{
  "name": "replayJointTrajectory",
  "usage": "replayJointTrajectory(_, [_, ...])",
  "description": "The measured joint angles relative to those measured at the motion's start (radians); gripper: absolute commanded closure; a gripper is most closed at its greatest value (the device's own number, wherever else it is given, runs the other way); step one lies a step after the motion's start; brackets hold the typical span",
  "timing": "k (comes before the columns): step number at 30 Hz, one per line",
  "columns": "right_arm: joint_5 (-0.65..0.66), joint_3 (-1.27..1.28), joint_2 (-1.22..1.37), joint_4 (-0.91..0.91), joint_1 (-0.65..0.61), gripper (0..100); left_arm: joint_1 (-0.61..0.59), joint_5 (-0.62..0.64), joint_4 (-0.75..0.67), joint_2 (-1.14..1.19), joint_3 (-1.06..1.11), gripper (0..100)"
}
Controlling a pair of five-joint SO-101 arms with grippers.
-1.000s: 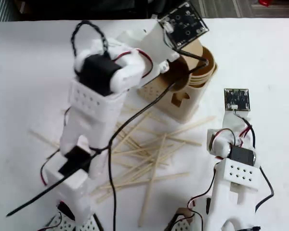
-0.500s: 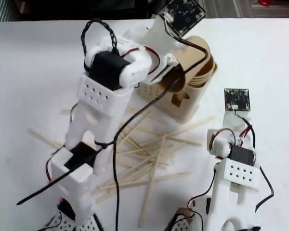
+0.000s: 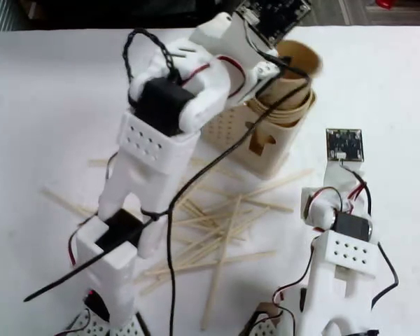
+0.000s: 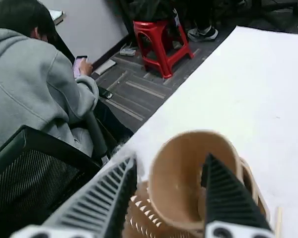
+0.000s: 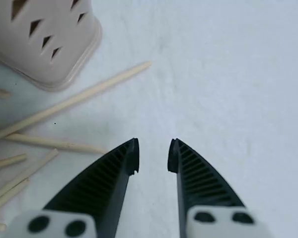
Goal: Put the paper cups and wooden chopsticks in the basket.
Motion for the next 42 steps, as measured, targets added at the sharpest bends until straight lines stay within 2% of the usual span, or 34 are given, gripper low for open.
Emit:
replayJointTrajectory(7, [0.0,0.0,0.0,0.0,0.0,88.9,0.0,0.0,-0.018,0.029,0.0,78])
replayJointTrajectory(11, [0.0,0.0,0.0,0.0,0.0,88.9,0.0,-0.003,0.091,0.029,-0.018,78])
replayJointTrajectory(17, [0.0,0.0,0.0,0.0,0.0,88.9,0.0,-0.08,0.356,0.025,-0.071,78])
replayJointTrajectory(21, [0.0,0.0,0.0,0.0,0.003,88.9,-0.018,-0.08,0.397,-0.023,-0.005,78])
replayJointTrajectory(27, [0.0,0.0,0.0,0.0,0.003,88.9,-0.057,-0.1,0.399,-0.206,0.276,78])
replayJointTrajectory(32, [0.0,0.0,0.0,0.0,0.002,88.9,-0.068,-0.1,0.399,-0.428,0.551,68])
replayJointTrajectory(35, [0.0,0.0,0.0,0.0,0.003,88.9,-0.078,-0.101,0.399,-0.551,0.738,66])
replayJointTrajectory(38, [0.0,0.0,0.0,0.0,0.0,88.9,-0.124,-0.144,0.394,-0.618,0.941,66])
replayJointTrajectory(42, [0.0,0.0,0.0,0.0,0.003,88.9,-0.233,-0.222,0.305,-0.631,1.195,66])
